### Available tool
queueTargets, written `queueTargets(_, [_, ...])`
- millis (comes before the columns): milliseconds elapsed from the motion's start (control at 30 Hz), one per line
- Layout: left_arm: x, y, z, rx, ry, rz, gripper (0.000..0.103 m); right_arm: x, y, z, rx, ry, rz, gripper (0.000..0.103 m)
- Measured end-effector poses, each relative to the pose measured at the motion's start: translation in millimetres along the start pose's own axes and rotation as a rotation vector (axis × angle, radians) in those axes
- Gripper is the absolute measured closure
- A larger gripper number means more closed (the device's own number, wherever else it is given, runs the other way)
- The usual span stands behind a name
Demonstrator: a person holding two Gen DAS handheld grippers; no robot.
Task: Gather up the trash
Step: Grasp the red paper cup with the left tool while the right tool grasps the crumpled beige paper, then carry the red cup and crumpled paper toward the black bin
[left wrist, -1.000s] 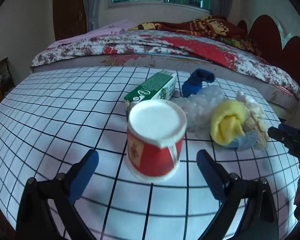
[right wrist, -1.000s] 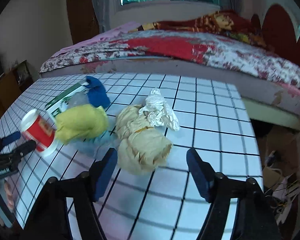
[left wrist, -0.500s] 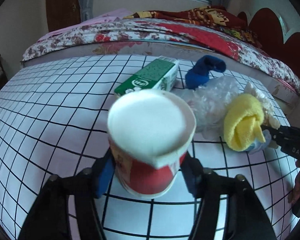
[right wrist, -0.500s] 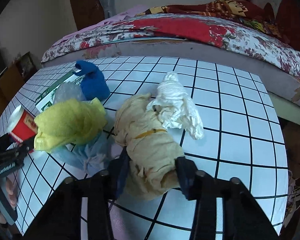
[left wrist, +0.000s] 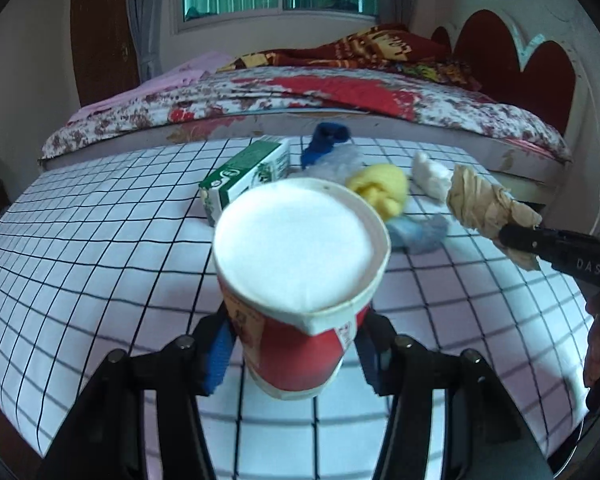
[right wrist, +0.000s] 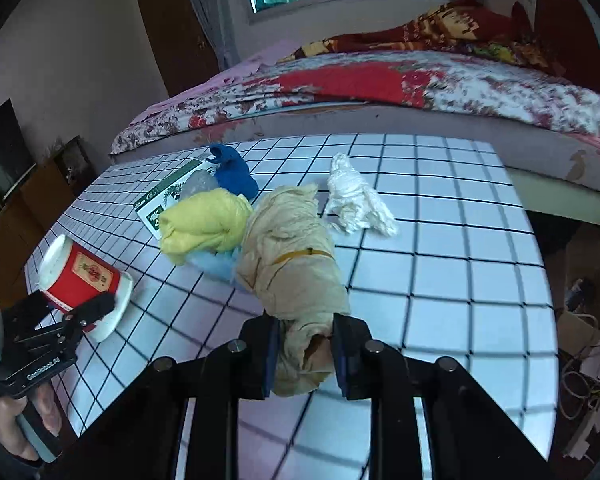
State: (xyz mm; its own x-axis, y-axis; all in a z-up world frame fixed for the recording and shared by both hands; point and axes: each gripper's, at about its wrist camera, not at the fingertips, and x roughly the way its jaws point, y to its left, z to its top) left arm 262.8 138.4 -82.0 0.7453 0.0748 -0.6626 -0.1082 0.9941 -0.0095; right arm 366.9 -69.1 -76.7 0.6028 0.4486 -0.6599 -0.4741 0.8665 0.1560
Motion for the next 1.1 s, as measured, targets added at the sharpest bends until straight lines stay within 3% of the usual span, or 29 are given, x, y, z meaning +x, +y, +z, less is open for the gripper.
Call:
queueTargets(467, [-70, -41, -29, 0.04, -0.094, -0.043, 0.049, -102, 22, -62, -0.067, -0.097, -0.081, 0.079])
queueTargets(1100, [-137, -100, -64, 0.112, -0.19, -0.143, 0.049, -215, 4, -140, 0.028, -0.208, -0.176, 0.079])
